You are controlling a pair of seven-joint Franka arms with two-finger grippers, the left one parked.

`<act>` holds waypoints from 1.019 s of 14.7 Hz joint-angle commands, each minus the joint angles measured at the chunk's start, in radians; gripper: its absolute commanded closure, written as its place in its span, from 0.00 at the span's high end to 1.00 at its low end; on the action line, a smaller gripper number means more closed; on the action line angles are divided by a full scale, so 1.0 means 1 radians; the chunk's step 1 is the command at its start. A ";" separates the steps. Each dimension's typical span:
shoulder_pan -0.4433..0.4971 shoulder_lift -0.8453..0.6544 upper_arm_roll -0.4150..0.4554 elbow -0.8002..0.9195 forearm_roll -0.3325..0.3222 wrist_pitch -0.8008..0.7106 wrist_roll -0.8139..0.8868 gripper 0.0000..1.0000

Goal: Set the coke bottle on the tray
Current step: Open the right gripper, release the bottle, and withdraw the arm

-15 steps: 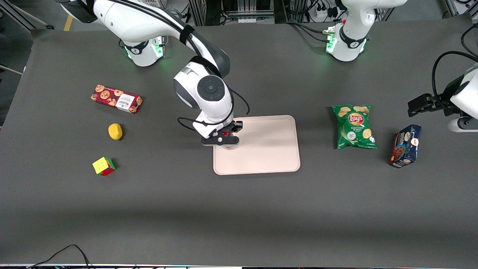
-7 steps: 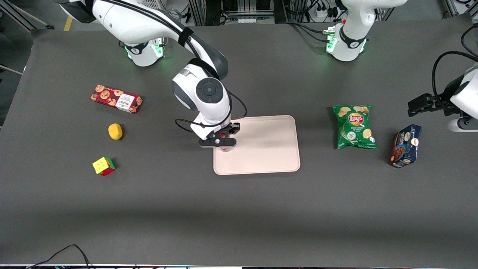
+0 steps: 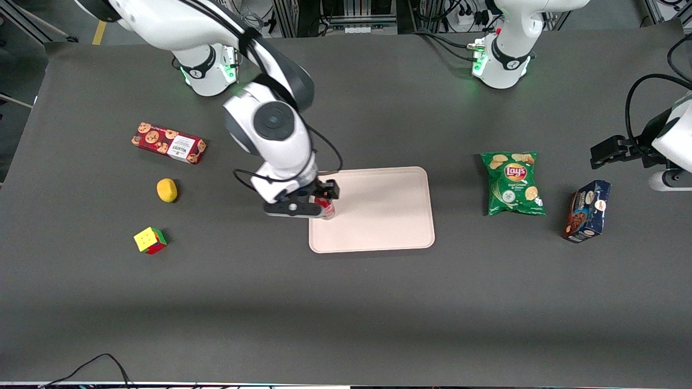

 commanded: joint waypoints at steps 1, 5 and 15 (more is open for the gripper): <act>-0.122 -0.254 -0.003 -0.096 0.137 -0.119 -0.180 1.00; -0.168 -0.473 -0.163 -0.202 0.252 -0.226 -0.500 1.00; -0.174 -0.584 -0.499 -0.219 0.252 -0.348 -0.773 1.00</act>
